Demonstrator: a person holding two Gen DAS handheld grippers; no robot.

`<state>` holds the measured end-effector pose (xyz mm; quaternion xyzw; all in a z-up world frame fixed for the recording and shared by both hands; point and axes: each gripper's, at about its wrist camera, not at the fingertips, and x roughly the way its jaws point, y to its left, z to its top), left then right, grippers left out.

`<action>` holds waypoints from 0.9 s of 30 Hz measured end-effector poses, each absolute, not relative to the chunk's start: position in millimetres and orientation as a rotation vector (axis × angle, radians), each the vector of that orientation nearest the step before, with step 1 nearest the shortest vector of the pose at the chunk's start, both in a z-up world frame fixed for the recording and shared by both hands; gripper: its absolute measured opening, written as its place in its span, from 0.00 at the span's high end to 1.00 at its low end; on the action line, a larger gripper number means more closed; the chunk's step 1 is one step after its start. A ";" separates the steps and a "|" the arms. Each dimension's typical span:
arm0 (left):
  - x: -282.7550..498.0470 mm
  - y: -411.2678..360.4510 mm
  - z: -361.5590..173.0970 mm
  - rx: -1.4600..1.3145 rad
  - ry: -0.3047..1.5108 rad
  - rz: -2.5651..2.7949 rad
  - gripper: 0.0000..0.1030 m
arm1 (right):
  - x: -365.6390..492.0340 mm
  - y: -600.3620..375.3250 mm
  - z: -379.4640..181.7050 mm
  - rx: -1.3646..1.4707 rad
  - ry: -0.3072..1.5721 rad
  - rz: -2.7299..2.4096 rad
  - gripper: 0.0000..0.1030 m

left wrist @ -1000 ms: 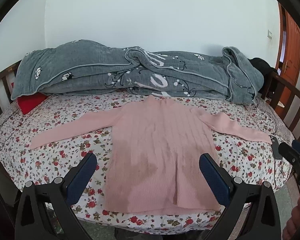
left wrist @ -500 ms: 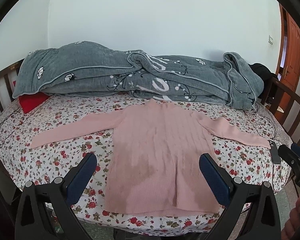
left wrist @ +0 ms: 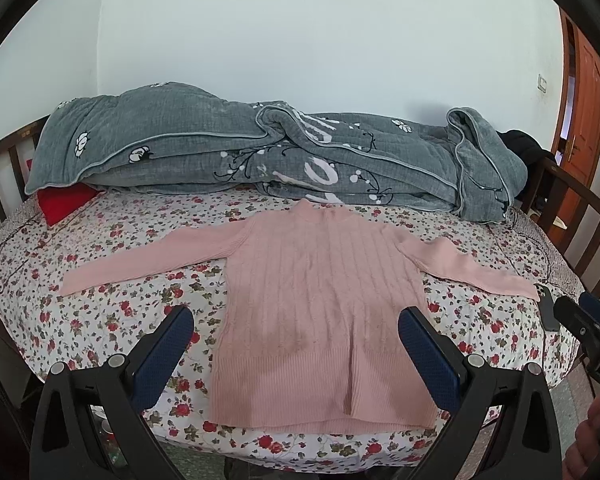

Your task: Fold small clothes

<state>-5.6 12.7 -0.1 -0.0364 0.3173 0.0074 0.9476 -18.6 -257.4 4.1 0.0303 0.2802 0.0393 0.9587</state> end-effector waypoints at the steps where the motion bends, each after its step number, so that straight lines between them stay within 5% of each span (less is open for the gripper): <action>1: -5.9 13.1 0.1 -0.075 0.645 0.015 0.00 | -18.5 -257.5 4.2 0.063 0.568 0.080 0.14; 27: -11.6 16.8 3.1 -0.070 0.610 0.024 0.00 | -18.0 -251.6 1.2 0.064 0.568 0.100 0.14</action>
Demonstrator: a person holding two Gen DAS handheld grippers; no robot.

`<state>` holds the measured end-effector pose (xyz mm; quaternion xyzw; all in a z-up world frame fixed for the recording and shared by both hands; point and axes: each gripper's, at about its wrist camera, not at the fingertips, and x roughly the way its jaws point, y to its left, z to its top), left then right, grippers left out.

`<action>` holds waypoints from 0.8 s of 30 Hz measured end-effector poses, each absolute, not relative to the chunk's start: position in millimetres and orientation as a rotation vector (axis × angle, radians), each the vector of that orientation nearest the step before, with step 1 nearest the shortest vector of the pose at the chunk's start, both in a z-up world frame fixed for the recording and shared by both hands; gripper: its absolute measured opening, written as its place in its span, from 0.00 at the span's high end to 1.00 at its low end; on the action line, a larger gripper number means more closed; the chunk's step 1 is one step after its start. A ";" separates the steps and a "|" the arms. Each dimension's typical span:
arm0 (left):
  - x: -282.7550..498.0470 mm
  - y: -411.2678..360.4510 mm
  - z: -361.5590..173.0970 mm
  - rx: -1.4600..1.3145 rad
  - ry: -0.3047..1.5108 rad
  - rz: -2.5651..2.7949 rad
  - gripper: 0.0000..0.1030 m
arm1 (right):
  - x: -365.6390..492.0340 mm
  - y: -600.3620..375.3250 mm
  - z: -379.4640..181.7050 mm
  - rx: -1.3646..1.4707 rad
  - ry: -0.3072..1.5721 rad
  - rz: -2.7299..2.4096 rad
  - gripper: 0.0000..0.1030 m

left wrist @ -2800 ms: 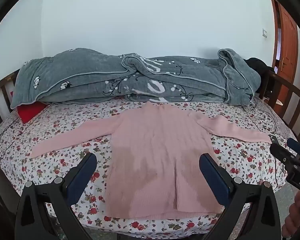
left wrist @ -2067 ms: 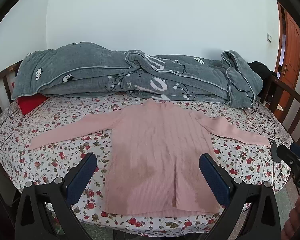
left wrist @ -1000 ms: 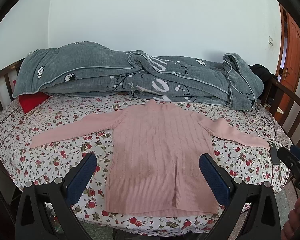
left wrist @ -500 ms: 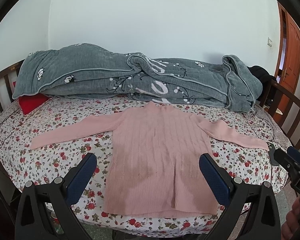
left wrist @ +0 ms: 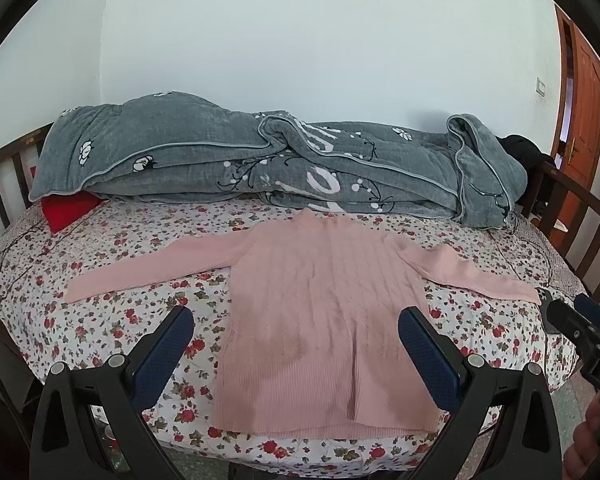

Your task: Fold small clothes

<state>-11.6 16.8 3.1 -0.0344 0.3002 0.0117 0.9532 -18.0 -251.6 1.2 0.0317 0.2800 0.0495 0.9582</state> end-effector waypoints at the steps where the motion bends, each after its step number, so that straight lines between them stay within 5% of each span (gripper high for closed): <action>1: -11.3 17.2 3.1 -0.071 0.610 0.023 0.00 | -17.8 -250.4 1.2 0.059 0.567 0.099 0.14; 16: -10.1 26.3 1.1 -0.056 0.538 0.053 0.00 | -11.0 -237.1 -5.7 0.032 0.584 0.107 0.14; 24: 11.6 66.2 -41.6 -0.096 0.555 0.078 0.00 | 6.5 -219.8 -28.4 0.048 0.557 0.130 0.14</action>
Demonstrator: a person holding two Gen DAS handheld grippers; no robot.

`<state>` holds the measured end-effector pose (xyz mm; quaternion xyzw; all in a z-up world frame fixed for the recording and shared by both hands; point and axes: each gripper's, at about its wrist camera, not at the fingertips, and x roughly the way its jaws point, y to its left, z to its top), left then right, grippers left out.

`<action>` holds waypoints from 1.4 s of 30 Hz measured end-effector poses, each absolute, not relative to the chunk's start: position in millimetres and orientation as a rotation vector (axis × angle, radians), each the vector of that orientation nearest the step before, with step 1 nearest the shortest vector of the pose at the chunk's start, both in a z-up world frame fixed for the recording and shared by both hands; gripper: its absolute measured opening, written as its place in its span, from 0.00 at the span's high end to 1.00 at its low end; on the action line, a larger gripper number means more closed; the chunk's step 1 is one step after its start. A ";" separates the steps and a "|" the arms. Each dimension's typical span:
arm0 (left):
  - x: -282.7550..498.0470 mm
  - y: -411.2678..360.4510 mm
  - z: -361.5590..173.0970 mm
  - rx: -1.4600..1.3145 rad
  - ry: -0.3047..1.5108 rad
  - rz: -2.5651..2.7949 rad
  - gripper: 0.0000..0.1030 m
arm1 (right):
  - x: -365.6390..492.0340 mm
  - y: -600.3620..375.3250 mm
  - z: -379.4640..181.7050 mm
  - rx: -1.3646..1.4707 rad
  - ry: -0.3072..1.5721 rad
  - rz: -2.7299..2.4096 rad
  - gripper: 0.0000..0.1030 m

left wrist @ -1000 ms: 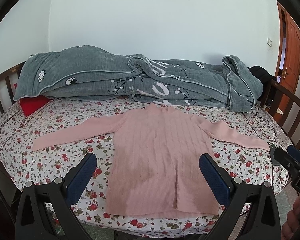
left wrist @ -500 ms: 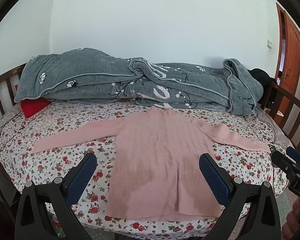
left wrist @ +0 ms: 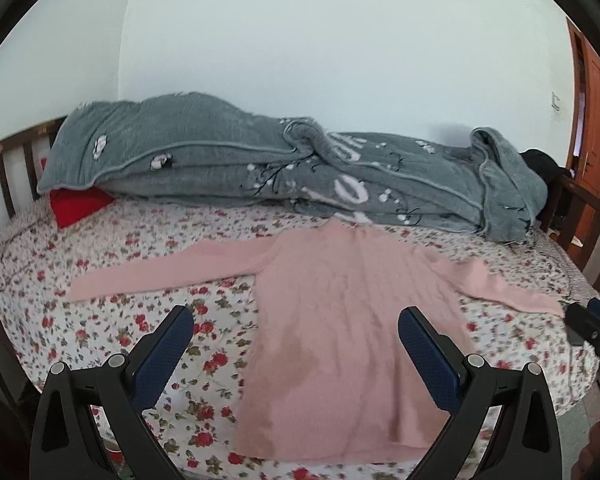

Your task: Fold small clothes

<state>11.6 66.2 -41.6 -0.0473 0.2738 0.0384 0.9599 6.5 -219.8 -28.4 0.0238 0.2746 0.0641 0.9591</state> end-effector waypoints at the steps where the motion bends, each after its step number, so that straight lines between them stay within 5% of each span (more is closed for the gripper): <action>1: 15.6 73.1 -50.5 -0.099 0.565 0.091 0.00 | 10.7 -216.8 -35.2 0.049 0.570 0.143 0.14; 12: 70.8 203.4 -154.8 -0.225 0.729 0.229 0.03 | 55.9 -192.9 -140.1 -0.055 0.684 0.115 0.14; 22: 96.4 340.5 -194.4 -0.475 0.707 0.372 0.10 | 75.1 -202.0 -172.1 -0.076 0.700 0.099 0.14; 42: 147.5 432.9 -208.5 -0.631 0.677 0.593 0.56 | 111.0 -214.9 -154.5 0.027 0.647 0.081 0.14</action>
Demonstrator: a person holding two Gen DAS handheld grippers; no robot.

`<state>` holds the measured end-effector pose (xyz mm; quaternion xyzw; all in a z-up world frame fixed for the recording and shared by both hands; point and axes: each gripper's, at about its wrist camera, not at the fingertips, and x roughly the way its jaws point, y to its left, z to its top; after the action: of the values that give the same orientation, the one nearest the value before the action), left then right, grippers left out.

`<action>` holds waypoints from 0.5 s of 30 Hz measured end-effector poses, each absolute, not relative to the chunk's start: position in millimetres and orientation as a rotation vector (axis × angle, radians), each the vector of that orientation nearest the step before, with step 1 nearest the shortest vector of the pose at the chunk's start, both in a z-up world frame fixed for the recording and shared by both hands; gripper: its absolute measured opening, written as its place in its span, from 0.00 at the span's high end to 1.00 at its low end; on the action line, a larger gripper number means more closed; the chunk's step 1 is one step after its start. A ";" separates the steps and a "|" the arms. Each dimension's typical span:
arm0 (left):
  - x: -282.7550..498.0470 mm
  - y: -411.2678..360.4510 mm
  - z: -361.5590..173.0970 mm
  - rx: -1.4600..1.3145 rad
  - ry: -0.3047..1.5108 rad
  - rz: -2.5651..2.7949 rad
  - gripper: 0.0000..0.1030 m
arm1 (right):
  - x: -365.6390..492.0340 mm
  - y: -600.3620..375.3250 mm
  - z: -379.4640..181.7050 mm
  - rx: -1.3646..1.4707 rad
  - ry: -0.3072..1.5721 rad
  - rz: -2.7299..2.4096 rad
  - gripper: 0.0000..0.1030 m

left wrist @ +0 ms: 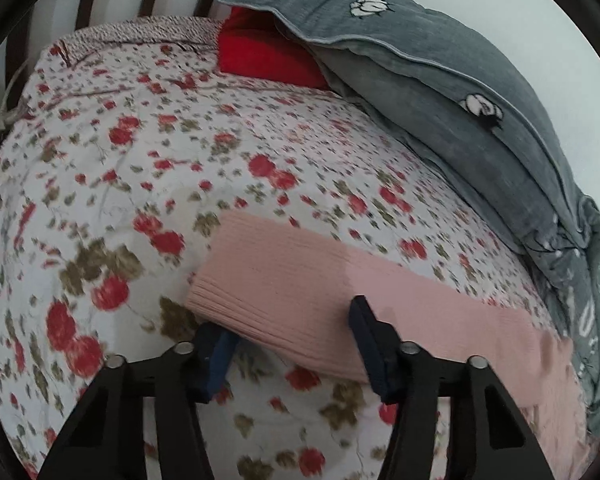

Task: Fold small clothes
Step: 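Grasp the pink sleeve nearest the left gripper with the left gripper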

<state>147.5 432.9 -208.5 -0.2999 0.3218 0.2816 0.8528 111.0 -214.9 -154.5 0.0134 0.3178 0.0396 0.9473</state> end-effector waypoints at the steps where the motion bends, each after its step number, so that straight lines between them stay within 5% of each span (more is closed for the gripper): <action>1: 148.9 433.3 -207.5 -0.619 0.681 0.613 0.59 | 113.3 -217.7 -153.8 0.035 0.643 0.081 0.14; 2: 151.2 433.3 -205.1 -0.597 0.687 0.641 0.67 | 114.3 -219.5 -153.4 0.040 0.639 0.081 0.14; 3: 152.1 432.8 -202.9 -0.578 0.687 0.653 0.87 | 116.2 -222.3 -152.8 0.047 0.633 0.081 0.14; 4: 155.7 432.2 -198.3 -0.548 0.696 0.661 0.94 | 118.4 -225.5 -152.0 0.053 0.628 0.079 0.14; 15: 195.0 342.0 -116.6 -0.356 0.626 0.583 0.94 | 142.0 -280.7 -151.0 0.018 0.590 0.037 0.14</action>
<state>195.0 342.0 -116.6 -0.1719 0.3021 0.2813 0.8945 142.0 -280.7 -151.0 0.0091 0.2906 0.0184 0.9566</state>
